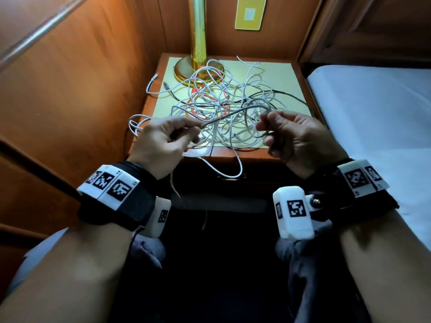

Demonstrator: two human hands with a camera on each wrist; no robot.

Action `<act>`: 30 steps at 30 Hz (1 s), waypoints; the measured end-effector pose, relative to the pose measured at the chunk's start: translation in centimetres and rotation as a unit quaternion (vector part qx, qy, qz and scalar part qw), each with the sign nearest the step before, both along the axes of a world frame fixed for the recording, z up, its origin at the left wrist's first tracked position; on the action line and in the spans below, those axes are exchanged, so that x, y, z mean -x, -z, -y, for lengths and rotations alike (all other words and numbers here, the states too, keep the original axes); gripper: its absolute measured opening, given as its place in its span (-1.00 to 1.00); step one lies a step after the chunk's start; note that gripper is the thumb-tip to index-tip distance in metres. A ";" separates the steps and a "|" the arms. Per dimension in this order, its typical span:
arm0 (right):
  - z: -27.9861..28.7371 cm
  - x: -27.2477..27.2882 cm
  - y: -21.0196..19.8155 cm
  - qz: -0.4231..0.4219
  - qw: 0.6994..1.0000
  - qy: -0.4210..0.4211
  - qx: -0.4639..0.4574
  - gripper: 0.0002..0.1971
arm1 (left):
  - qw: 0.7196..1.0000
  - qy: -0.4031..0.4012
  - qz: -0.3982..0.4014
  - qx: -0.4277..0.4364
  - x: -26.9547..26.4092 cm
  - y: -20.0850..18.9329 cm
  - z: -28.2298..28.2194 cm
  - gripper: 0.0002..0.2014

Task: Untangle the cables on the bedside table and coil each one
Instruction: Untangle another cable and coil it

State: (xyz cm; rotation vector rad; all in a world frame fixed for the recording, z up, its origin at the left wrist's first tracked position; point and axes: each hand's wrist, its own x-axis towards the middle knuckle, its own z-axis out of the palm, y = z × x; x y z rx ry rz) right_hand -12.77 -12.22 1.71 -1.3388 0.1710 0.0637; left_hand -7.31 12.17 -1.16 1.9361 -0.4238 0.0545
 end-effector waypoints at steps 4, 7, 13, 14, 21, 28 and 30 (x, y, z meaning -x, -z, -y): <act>0.9 0.1 -0.3 -0.004 0.996 0.035 -0.086 -0.86 | 0.994 -0.099 0.054 0.005 -0.9 -0.4 -1.4 -0.90; 0.9 0.3 -0.2 -0.019 0.997 0.002 -0.079 -0.84 | 0.983 -0.133 0.117 -0.036 -0.9 0.1 -1.6 -0.89; 0.7 0.8 -0.3 -0.027 0.993 -0.101 -0.047 -0.83 | 0.969 -0.081 0.216 -0.087 0.1 0.4 -0.2 -0.90; 0.7 0.8 -0.3 -0.028 0.994 -0.099 -0.042 -0.81 | 0.967 -0.072 0.224 -0.097 0.2 0.5 -0.1 -0.91; 0.3 0.6 -0.1 -0.032 0.996 -0.088 -0.013 -0.81 | 0.954 0.038 0.241 -0.172 0.9 0.9 0.9 -0.94; -0.1 0.4 0.1 -0.019 0.998 -0.068 0.000 -0.83 | 0.957 0.085 0.223 -0.165 1.3 1.1 1.2 -0.94; -0.3 0.4 0.1 -0.008 0.998 -0.055 0.025 -0.83 | 0.958 0.104 0.212 -0.160 1.4 1.3 1.3 -0.93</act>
